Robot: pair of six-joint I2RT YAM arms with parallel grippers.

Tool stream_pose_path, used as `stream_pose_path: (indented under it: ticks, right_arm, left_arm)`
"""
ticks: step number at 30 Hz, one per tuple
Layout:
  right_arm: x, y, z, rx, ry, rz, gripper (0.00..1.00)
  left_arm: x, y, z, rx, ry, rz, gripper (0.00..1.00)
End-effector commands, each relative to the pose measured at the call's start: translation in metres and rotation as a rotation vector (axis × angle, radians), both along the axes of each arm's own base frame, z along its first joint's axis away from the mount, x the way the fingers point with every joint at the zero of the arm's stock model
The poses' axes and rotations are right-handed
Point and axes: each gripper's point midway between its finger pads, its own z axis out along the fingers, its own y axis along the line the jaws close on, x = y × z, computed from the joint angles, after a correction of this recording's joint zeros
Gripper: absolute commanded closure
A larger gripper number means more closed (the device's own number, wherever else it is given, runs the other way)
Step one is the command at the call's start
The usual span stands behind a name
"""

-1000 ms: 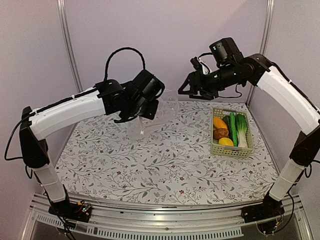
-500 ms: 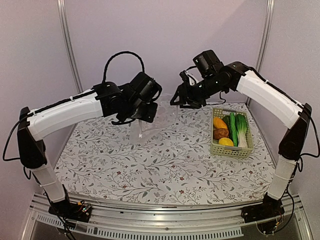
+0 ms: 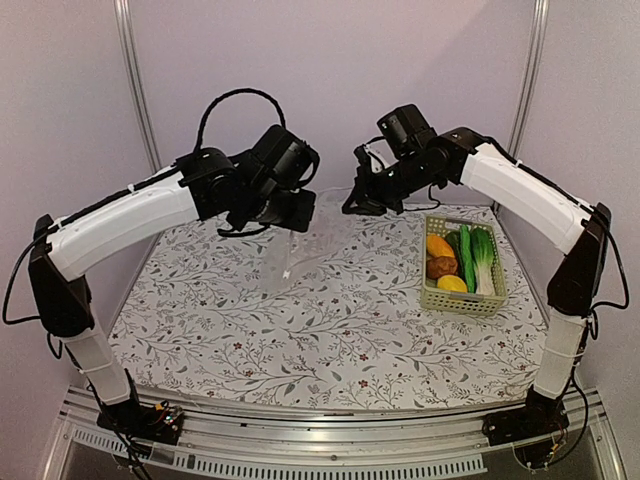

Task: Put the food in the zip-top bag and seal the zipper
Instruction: Pass from the left arm to the right, then pass from the right arm to the left, then adjust the bin at the center of the board.

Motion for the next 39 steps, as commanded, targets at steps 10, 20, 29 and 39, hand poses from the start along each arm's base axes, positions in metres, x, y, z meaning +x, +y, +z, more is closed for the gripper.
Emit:
stream_pose_path:
  ticks: [10, 20, 29, 39]
  right_arm:
    - [0.008, 0.005, 0.012, 0.041, -0.015, -0.025, 1.0]
    - [0.013, -0.031, 0.03, 0.03, -0.025, -0.049, 0.58]
    - [0.043, -0.126, -0.036, -0.239, -0.033, -0.238, 0.5]
    - [0.081, -0.169, -0.132, -0.467, 0.055, -0.35, 0.54]
  left_arm:
    - [-0.011, -0.004, -0.02, 0.011, 0.154, -0.037, 0.89]
    - [0.0, 0.019, -0.013, 0.052, 0.115, 0.018, 1.0]
    - [0.005, 0.056, 0.007, 0.03, 0.072, 0.078, 1.0]
    - [0.0, 0.077, 0.025, 0.017, 0.038, 0.089, 1.0]
